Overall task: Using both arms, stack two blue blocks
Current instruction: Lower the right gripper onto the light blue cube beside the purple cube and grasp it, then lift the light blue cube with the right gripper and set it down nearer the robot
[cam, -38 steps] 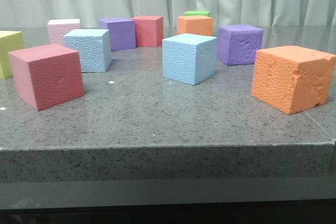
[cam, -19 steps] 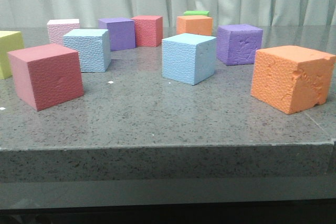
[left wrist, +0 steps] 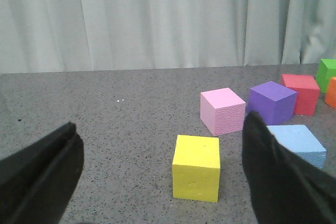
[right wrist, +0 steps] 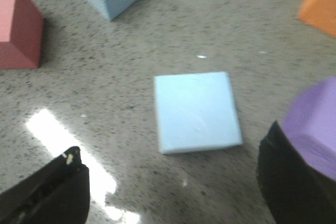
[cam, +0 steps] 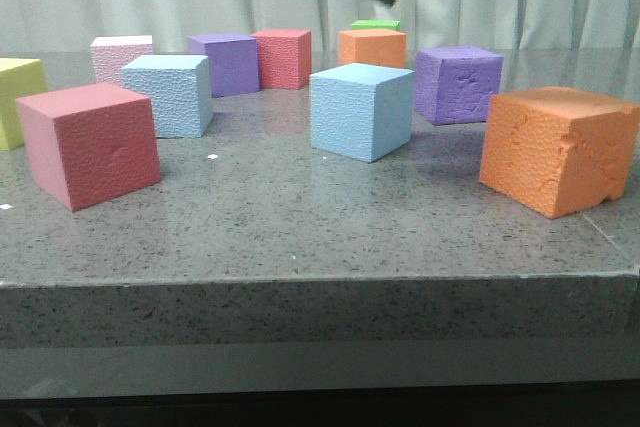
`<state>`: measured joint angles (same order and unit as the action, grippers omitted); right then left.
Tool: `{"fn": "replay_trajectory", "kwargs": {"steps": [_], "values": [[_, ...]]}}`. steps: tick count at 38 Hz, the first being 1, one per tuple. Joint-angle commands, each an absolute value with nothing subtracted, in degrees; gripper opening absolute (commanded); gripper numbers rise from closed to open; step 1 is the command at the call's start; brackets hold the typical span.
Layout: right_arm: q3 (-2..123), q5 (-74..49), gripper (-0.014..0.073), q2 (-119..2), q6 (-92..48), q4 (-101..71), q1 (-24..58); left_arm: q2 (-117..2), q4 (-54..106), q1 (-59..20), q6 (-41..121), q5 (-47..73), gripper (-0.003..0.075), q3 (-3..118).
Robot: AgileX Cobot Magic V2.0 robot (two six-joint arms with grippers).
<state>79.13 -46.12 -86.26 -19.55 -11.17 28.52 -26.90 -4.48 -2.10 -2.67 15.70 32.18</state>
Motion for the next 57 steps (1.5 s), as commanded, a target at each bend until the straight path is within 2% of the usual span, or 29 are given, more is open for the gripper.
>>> {"fn": "replay_trajectory", "kwargs": {"steps": [1,12,26,36,40,44,47,49,57], "values": [[85.7,-47.9,0.0646,-89.0,-22.3,-15.0,28.7,-27.5,-4.6,-2.1,-3.1,11.1,0.0599,34.4],[91.9,-48.2,0.0646,-96.3,-22.6,-13.7,28.5,-27.5,-4.6,-2.1,-3.1,11.1,0.0599,34.4],[91.9,-48.5,0.0646,-101.0,-22.5,-13.7,23.8,-27.5,-4.6,-2.1,-3.1,11.1,0.0599,34.4],[91.9,-48.9,0.0640,-101.7,-22.6,-15.2,23.4,-27.5,-4.6,-2.1,-3.1,11.1,0.0599,34.4],[91.9,-49.2,0.0561,-101.7,-22.6,-15.8,23.4,-27.5,-4.6,-2.1,-3.1,11.1,0.0599,34.4],[91.9,-50.1,0.0372,-101.7,-22.6,-15.9,23.4,-27.5,-4.6,-2.1,-3.1,11.1,0.0599,34.4],[91.9,-50.3,0.0261,-101.5,-22.6,-16.0,23.4,-27.5,-4.6,-2.1,-3.1,11.1,0.0599,34.4],[91.9,-50.5,0.0216,-101.1,-22.6,-16.1,23.4,-27.5,-4.6,-2.1,-3.1,11.1,0.0599,34.4],[91.9,-52.0,0.0206,-95.7,-22.6,-18.2,23.9,-27.5,-4.6,-2.1,-3.1,11.1,0.0599,34.4]]}}
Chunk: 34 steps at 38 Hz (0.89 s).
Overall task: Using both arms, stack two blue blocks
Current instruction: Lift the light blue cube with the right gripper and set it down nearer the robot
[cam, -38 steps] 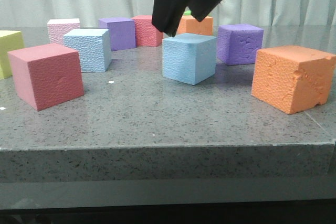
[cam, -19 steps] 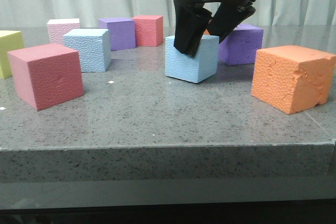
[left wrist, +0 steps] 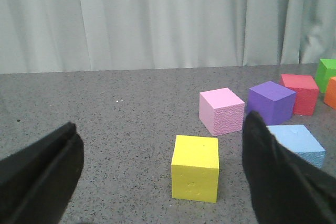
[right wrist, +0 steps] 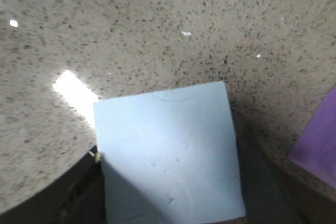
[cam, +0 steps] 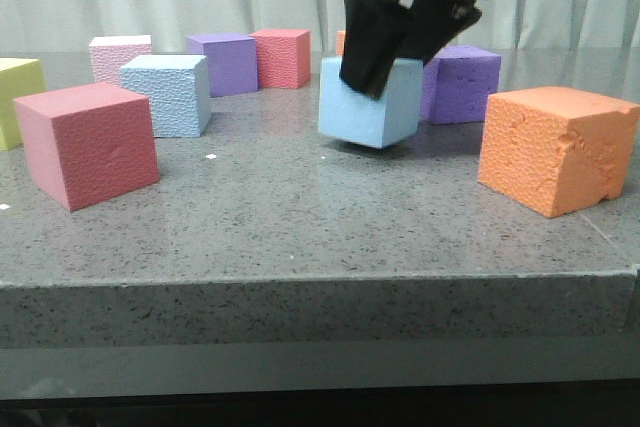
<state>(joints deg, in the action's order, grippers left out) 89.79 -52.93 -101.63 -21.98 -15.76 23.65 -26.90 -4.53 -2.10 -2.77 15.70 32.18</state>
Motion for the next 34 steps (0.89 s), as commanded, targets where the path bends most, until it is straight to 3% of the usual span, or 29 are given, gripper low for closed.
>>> {"fn": "replay_trajectory", "kwargs": {"steps": [1,19,31,34], "values": [[91.9,-52.4,0.0206,-95.1,-22.6,-18.5,24.3,-27.5,-4.6,-2.1,-3.1,11.1,0.0599,34.4],[89.5,-55.4,0.0206,-94.7,-34.0,-18.8,36.7,-27.5,-4.6,-2.1,-3.1,11.1,0.0599,34.4],[82.8,-50.7,0.0211,-95.1,-36.0,-18.8,37.4,-27.5,-4.6,-2.1,-3.1,11.1,0.0599,34.4],[82.5,-50.5,0.0260,-95.1,-36.0,-19.2,37.4,-27.5,-4.6,-2.1,-3.1,11.1,0.0599,34.4]]}}
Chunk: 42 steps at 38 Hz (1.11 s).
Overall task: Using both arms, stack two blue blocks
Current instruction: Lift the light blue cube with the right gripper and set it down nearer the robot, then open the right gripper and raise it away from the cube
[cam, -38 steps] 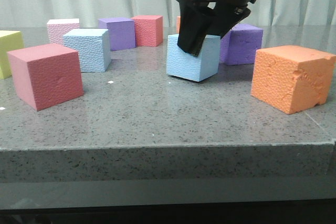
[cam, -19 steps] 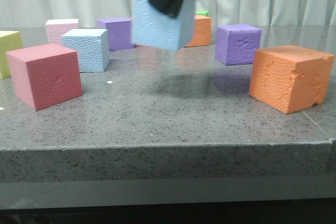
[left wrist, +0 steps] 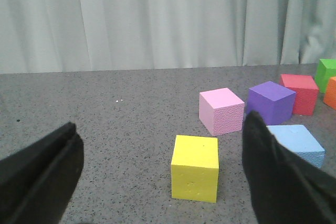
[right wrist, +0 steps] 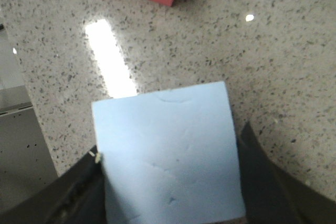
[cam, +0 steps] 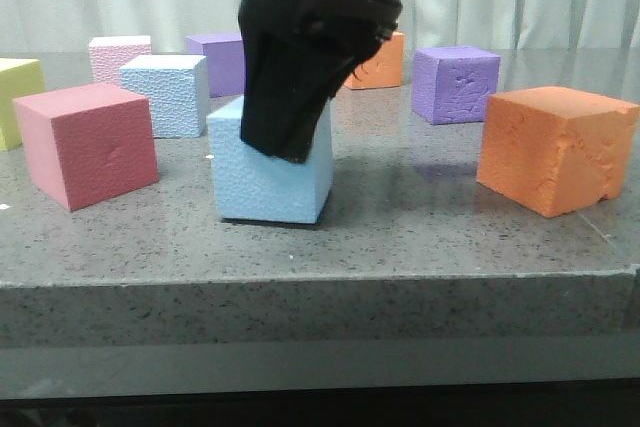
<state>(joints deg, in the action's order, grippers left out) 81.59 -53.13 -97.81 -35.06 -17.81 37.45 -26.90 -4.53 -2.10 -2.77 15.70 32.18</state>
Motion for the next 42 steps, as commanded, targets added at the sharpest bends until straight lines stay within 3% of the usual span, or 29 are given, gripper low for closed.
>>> {"fn": "replay_trajectory", "kwargs": {"steps": [1,11,24,28,33,35,42], "values": [[82.5,-50.5,0.0275,-95.1,-36.0,-19.3,37.4,-27.5,-4.6,-2.1,-3.1,11.1,0.0599,34.4],[83.6,-50.4,0.0662,-94.7,-36.0,-19.7,37.4,-27.5,-4.6,-2.1,-3.1,11.1,0.0599,34.4],[90.1,-50.2,0.0643,-89.4,-29.6,-19.7,36.6,-27.5,-4.6,-2.1,-3.1,11.1,0.0599,34.4],[90.6,-50.5,0.0553,-88.0,-26.6,-19.7,34.5,-27.5,-4.6,-2.1,-3.1,11.1,0.0599,34.4],[90.6,-53.2,0.0226,-85.6,-22.9,-19.7,30.9,-27.5,-4.6,-2.1,-3.1,11.1,0.0599,34.4],[90.4,-53.9,0.0153,-84.8,-20.7,-19.7,29.5,-27.5,-4.6,-2.1,-3.1,11.1,0.0599,34.4],[86.2,-52.8,0.0111,-79.1,-17.1,-19.6,22.8,-27.5,-4.6,-2.1,-3.1,11.1,0.0599,34.4]]}}
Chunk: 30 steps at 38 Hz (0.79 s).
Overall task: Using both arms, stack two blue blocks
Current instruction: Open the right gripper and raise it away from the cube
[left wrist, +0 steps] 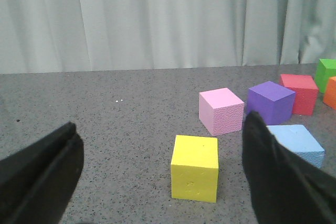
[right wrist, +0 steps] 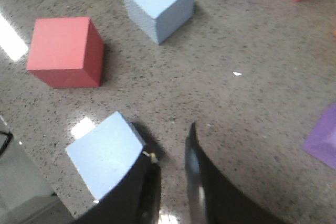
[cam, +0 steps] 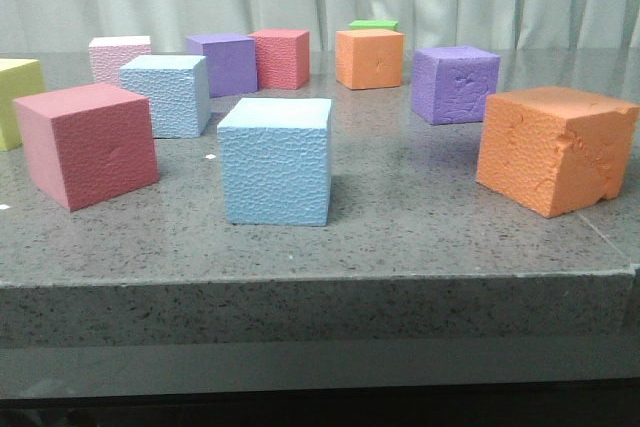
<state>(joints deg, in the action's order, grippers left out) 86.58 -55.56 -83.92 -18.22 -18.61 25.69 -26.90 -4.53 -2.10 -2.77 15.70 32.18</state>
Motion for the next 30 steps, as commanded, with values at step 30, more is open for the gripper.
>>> {"fn": "replay_trajectory", "kwargs": {"steps": [30], "values": [[32.2,-23.0,-0.0057,-28.5,-16.9,-21.0,10.3,-27.5,-4.6,-2.1,-3.1,9.9,0.0599,34.4]]}}
